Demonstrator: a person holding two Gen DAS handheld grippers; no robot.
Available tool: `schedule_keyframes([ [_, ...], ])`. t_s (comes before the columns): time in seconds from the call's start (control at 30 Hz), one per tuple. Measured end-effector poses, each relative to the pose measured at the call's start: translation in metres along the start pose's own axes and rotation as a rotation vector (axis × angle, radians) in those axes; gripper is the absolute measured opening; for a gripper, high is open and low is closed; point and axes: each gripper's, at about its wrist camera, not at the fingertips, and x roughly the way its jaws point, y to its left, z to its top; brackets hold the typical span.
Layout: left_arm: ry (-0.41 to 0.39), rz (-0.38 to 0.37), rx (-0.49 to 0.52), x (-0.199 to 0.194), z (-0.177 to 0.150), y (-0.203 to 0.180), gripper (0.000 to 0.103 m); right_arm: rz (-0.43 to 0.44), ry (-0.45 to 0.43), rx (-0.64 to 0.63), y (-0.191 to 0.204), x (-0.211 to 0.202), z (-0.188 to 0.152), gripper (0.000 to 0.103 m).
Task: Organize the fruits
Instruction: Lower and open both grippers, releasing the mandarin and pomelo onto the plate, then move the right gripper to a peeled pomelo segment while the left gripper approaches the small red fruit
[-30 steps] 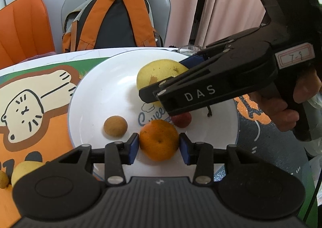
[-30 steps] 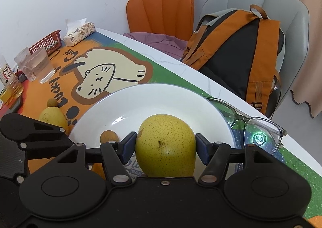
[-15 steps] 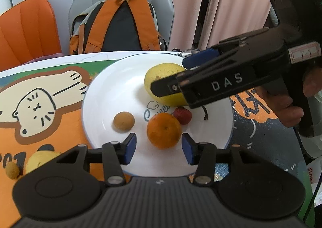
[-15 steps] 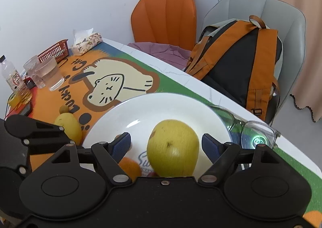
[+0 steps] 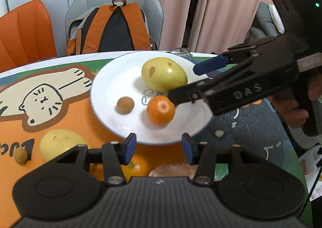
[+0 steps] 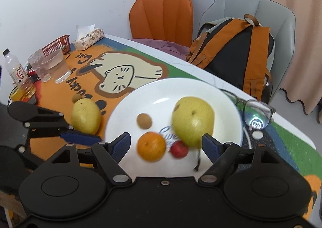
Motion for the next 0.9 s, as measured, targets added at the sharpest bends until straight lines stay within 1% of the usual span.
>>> schedule_keyframes([
  [0.27,-0.006,-0.009,0.022,-0.020,-0.017,0.013,0.048,-0.014,0.009,-0.004,0.035,-0.015,-0.021,0.078],
  [0.57,0.003,-0.017,0.048,-0.027,-0.034,0.023,0.048,-0.030,0.017,0.016,0.062,-0.028,-0.037,0.078],
  [0.67,0.012,-0.029,0.060,-0.028,-0.038,0.026,0.048,-0.033,0.025,0.010,0.069,-0.030,-0.044,0.077],
  [0.8,0.031,-0.068,0.077,-0.028,-0.045,0.027,0.048,-0.039,0.038,0.000,0.079,-0.031,-0.054,0.076],
  [0.9,0.032,-0.093,0.077,-0.030,-0.049,0.026,0.048,-0.041,0.039,-0.005,0.082,-0.032,-0.058,0.073],
])
